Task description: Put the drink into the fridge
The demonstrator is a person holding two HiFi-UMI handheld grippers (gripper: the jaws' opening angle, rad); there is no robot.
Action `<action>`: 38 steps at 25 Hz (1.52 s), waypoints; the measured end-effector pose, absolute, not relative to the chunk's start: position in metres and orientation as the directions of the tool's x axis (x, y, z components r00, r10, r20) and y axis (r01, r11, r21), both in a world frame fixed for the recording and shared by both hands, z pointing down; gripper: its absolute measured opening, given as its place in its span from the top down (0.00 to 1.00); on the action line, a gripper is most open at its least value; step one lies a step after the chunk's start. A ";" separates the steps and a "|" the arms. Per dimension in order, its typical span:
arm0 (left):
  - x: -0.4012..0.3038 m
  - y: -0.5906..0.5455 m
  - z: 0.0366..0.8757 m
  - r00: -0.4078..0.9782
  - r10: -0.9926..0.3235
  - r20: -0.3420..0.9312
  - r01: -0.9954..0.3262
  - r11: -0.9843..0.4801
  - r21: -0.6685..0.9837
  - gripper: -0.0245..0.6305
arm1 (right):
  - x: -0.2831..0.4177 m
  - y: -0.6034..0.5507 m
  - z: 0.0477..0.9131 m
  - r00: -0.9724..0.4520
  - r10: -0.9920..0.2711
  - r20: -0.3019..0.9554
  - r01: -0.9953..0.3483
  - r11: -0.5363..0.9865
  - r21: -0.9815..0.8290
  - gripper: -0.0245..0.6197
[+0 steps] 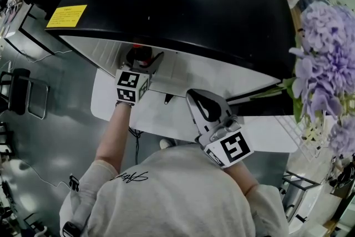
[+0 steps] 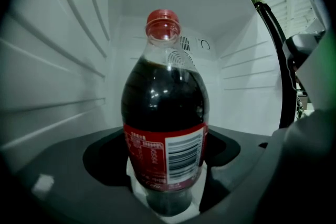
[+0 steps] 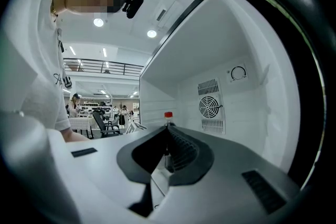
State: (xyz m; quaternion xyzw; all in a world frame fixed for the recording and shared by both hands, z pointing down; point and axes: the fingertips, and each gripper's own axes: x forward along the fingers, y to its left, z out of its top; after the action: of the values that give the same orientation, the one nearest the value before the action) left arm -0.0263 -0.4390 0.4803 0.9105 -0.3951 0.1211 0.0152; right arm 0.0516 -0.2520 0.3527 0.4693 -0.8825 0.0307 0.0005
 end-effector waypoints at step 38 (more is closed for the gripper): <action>-0.063 -0.370 0.452 0.579 -0.788 0.208 -0.800 -0.598 -0.040 0.37 | 0.029 -0.230 0.346 -0.580 -0.815 -0.010 -0.813 0.579 -0.057 0.94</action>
State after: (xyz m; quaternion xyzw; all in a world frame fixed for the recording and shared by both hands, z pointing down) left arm -0.0633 -0.3700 0.4524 0.8881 -0.4472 0.1027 0.0290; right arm 0.0286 -0.2300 0.3455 0.4582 -0.8884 0.0231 -0.0177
